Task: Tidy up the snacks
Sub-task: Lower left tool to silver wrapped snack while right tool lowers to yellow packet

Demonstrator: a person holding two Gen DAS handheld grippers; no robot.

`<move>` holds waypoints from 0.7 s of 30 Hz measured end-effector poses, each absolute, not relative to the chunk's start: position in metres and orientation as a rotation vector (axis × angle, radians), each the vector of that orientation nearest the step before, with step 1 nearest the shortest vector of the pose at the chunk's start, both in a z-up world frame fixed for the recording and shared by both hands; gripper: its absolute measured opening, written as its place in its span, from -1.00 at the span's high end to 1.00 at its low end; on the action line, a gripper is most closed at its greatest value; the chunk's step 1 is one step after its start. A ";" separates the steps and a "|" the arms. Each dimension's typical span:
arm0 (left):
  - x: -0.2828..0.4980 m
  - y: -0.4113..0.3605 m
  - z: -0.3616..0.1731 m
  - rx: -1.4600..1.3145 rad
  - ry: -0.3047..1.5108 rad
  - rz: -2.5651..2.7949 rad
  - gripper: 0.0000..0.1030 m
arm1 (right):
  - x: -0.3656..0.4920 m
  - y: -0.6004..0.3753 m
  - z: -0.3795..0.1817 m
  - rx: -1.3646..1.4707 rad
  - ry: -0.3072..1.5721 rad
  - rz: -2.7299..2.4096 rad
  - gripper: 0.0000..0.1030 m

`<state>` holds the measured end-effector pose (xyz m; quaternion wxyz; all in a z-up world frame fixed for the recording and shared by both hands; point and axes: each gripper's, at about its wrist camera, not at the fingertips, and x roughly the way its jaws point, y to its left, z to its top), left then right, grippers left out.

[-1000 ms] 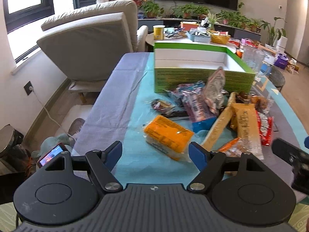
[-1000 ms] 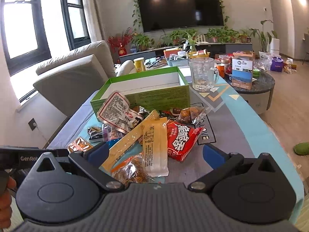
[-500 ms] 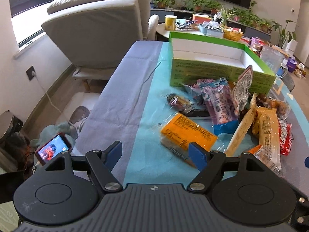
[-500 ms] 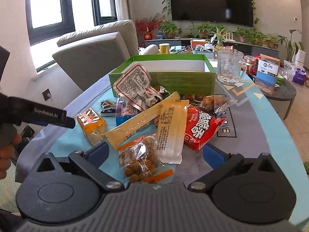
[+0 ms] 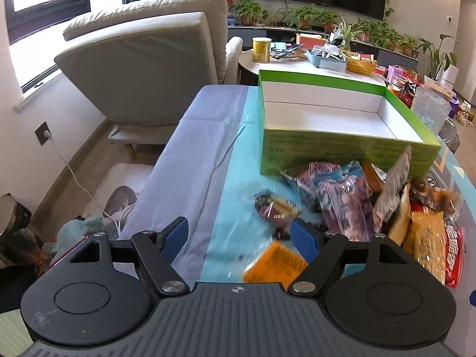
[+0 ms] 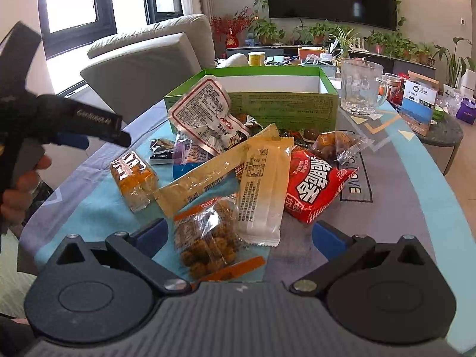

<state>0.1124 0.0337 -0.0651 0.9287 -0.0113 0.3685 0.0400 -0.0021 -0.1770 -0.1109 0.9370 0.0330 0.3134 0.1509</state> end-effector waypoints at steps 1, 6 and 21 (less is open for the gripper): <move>0.118 0.033 -0.066 -0.020 0.760 0.076 -0.43 | 0.001 -0.177 -0.111 0.066 0.643 0.305 -0.23; 0.145 0.025 -0.076 -0.014 0.795 0.058 -0.43 | 0.011 -0.179 -0.112 0.082 0.649 0.296 -0.23; 0.160 0.025 -0.069 -0.060 0.789 0.009 -0.43 | 0.032 -0.181 -0.111 0.114 0.644 0.264 -0.23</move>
